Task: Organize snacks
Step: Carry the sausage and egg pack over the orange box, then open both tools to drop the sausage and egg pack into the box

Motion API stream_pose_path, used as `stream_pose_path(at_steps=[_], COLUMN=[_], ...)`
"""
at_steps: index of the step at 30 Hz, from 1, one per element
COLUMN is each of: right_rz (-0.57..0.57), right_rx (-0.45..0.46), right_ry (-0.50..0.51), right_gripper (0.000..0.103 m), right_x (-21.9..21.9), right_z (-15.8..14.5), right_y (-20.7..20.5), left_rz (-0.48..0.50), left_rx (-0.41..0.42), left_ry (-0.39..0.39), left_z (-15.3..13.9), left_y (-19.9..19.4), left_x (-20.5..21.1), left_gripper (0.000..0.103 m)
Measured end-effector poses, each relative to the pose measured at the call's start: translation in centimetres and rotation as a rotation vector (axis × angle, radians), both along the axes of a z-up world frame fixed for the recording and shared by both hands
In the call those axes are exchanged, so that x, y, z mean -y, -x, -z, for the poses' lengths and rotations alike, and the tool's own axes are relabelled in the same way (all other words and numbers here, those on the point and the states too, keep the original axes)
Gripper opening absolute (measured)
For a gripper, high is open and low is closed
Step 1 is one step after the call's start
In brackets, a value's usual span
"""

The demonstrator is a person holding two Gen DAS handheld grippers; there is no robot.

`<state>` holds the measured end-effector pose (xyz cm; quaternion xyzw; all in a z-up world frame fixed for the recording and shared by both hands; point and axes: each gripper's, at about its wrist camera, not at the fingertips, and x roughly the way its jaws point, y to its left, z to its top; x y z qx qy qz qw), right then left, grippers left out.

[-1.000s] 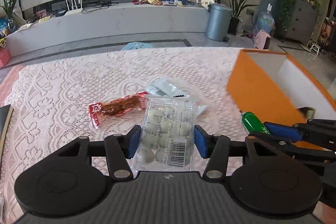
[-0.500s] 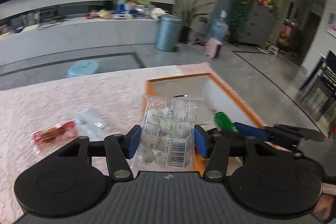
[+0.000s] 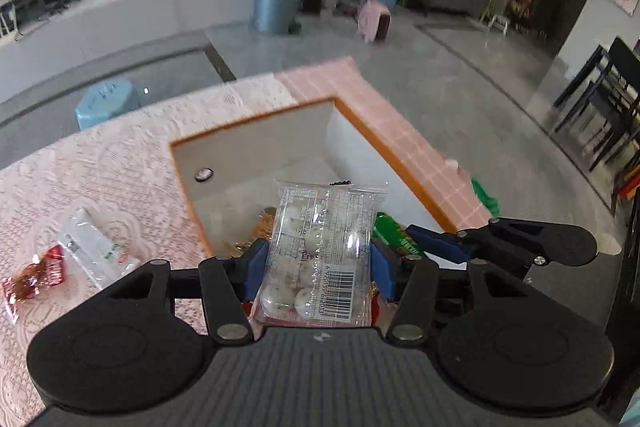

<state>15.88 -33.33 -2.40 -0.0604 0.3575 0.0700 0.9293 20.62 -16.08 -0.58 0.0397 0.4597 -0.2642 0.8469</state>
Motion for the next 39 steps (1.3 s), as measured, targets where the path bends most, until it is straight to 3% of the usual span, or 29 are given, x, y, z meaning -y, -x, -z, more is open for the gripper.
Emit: stream_pose_path(at_steps=[12,24,30,39], right_rz=[-0.049,-0.104,-0.104,-0.102], right_rx=[-0.121,-0.185,-0.233,-0.269], right_ry=[0.103,0.2,0.229,0.25], right_gripper=[0.02,0.02,0.02,0.02], right_x=[1.1,0.1,-0.1,-0.6], right_z=[3.9,6.5,7.5,7.6], right_y=[-4.6,-7.1,-8.0,-9.1], left_rz=[0.016,0.017,0.039,0.078], left_rx=[-0.05,-0.111,-0.098,-0.105], left_ry=[-0.127,-0.239,-0.316,-0.348], left_z=[4.6,8.3,8.9,9.4], left_y=[-4.5,-5.9,-6.1,-6.4], left_x=[3.3,4.2,5.3,6.3], left_gripper=[0.061,0.061,0.062,0.067])
